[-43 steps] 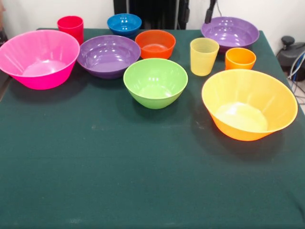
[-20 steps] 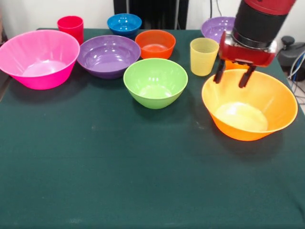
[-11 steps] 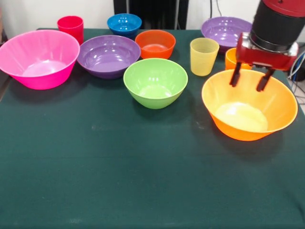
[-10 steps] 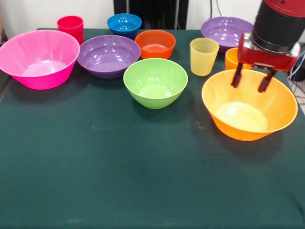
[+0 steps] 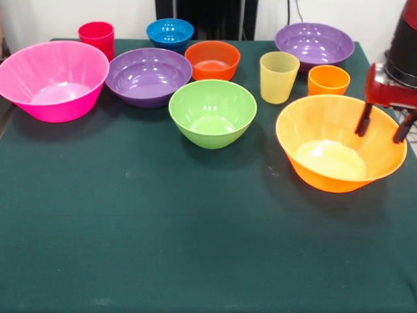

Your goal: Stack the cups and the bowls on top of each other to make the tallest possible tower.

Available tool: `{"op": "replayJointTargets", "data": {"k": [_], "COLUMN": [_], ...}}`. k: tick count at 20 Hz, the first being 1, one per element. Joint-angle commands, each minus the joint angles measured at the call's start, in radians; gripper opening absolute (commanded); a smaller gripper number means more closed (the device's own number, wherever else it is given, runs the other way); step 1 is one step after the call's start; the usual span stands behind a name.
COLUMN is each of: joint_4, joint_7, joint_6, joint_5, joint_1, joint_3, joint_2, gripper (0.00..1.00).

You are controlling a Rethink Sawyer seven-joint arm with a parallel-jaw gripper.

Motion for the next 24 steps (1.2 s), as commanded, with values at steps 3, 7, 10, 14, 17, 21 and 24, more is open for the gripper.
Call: {"op": "replayJointTargets", "data": {"k": [3, 7, 10, 14, 17, 21, 24], "joint_4": [-0.044, -0.050, -0.044, -0.039, -0.040, -0.064, -0.070], "joint_7": [0.249, 0.263, 0.258, 0.274, 0.289, 0.322, 0.324], "joint_6": [0.017, 0.018, 0.006, -0.019, -0.039, -0.054, -0.069], "joint_5": [0.043, 0.047, 0.037, 0.024, 0.020, 0.005, -0.006], "joint_1": [0.052, 0.071, 0.076, 0.092, 0.106, 0.137, 0.152], "joint_3": [0.064, 0.054, 0.049, 0.034, 0.026, -0.017, -0.048], "joint_2": [0.072, 0.078, 0.081, 0.093, 0.105, 0.132, 0.146], "gripper": [1.00, 1.00, 1.00, 1.00, 1.00, 1.00, 1.00]}}
